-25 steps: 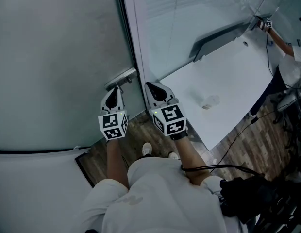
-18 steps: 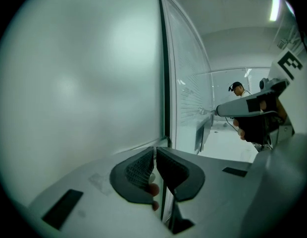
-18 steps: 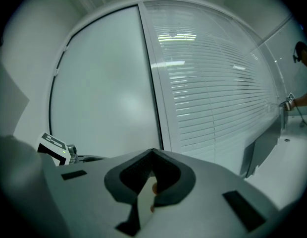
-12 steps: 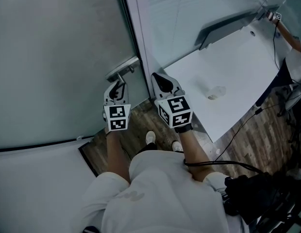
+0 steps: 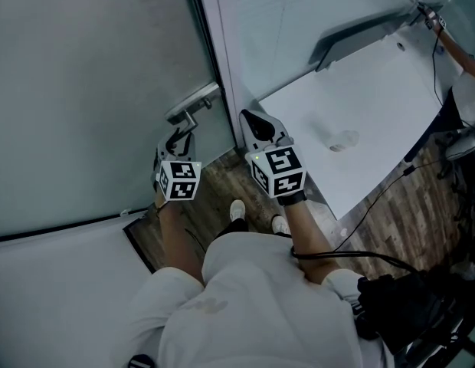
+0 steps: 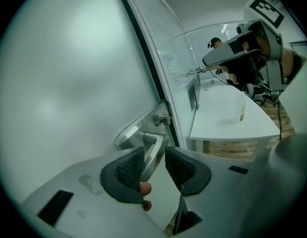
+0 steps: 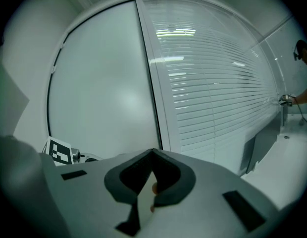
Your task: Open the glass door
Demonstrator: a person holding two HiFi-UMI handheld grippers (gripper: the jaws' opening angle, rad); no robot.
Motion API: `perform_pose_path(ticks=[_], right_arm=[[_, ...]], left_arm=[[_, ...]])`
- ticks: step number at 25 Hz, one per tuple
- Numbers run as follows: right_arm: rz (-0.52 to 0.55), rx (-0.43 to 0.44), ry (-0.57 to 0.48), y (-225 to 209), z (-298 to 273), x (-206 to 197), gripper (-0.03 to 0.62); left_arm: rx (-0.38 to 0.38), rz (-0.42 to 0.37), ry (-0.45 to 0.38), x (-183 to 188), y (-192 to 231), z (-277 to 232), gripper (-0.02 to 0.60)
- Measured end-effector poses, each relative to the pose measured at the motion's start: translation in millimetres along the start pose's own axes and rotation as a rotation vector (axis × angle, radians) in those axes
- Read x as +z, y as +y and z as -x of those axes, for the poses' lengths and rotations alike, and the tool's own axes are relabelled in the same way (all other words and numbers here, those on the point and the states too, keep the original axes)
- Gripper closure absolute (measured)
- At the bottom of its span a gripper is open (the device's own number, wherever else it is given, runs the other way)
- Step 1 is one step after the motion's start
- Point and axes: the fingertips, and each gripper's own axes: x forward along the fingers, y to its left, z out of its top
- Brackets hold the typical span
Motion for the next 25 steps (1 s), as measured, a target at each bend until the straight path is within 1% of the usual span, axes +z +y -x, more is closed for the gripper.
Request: perform_pose_path(ticks=[2,4,8,10,13,16,19,23,25], right_arm=[[-0.002,-0.005,0.002,-1,-1,-1,0.598],[-0.002,-0.005,0.007,-1,-1,-2,0.597],[-0.005,-0.008,0.010,-2,-2,-3,0.597],[-0.008,-0.009,0.010,-2,-2,-4,0.597],[-0.010,-0.005,0.016,1,-3,-6,0.597],[-0.009,0.005,0.020,6,-3,-8,0.597],[-0.011,0.010,0.024,11,-2,-12,0.597],[-0.015,0.008,0.035,11,-2,-19,0.598],[-0.017,0.006,0.039,8,-1,-22,0.599]], left_arm=[[-0.002,-0.030,0.014,-3,-1,-1,0.471],[0.016,-0.058,0.031,-4,0,-3,0.471],[0.050,-0.106,0.101,-5,2,-7,0.471],[0.049,-0.116,0.131,-4,1,-8,0.471],[0.024,-0.134,0.158,-5,0,-8,0.471],[-0.021,-0.130,0.174,-5,1,-8,0.472],[-0.067,-0.099,0.158,-5,1,-8,0.474],[-0.069,-0.088,0.133,-7,3,-10,0.475],[-0.090,-0.058,0.127,-8,2,-12,0.476]])
